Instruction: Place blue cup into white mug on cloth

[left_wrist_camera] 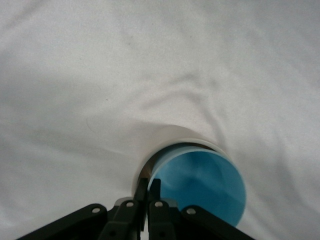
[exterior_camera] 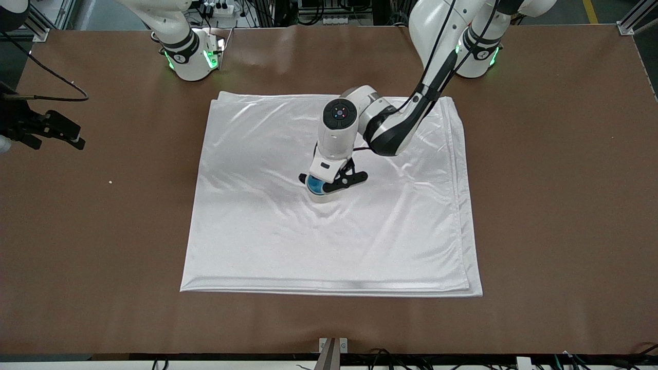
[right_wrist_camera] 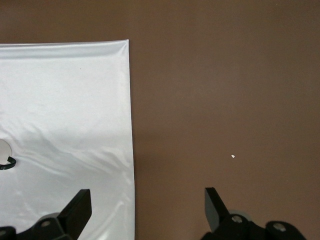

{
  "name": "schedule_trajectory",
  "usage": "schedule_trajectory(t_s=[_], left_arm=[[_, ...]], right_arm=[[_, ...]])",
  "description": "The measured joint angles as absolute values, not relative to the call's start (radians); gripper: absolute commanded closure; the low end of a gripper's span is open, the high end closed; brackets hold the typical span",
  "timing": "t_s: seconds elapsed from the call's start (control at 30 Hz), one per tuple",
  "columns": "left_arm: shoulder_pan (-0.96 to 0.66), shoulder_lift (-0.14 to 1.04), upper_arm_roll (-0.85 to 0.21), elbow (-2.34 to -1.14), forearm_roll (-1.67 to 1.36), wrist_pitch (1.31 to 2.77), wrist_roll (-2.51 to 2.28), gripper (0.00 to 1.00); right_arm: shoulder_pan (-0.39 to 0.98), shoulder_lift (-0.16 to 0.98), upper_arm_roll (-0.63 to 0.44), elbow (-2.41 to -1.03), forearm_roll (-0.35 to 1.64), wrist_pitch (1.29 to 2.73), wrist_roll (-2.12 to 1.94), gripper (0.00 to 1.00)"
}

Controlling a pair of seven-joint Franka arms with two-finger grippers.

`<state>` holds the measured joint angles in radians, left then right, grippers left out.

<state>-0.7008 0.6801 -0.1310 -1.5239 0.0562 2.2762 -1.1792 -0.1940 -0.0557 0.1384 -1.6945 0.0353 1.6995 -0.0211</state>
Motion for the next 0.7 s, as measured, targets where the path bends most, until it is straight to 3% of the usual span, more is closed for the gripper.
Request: schedule_trajectory(t_s=[0.03,0.07,0.17,0.2,0.7], left_arm=[[-0.701,0.682,-0.131,-1.524,0.056,2.276,-1.179,0.99],[-0.702,0.683,-0.131,-1.523,0.056,2.276,-1.179,0.88],[-0.703,0.684,-0.131,-1.523,0.056,2.276,-1.179,0.13],[-0.704,0.684,-0.131,-1.523,0.057,2.276,-1.179,0.0],[-0.707,0.678,-0.125,-1.5,0.059,2.276,-1.179,0.0]], right_arm=[[-0.194,-0.056,0.138,-1.695,0.035,1.701,-0.018,0.0],[-0.194,-0.056,0.138,-1.696,0.035,1.702,-0.011,0.0],[-0.194,-0.056,0.139,-1.696,0.035,1.703,0.014,0.0],[-0.194,-0.056,0.14,-1.696,0.035,1.703,0.022,0.0],[-0.193,-0.056,0.148,-1.702,0.014,1.71,0.049,0.0]])
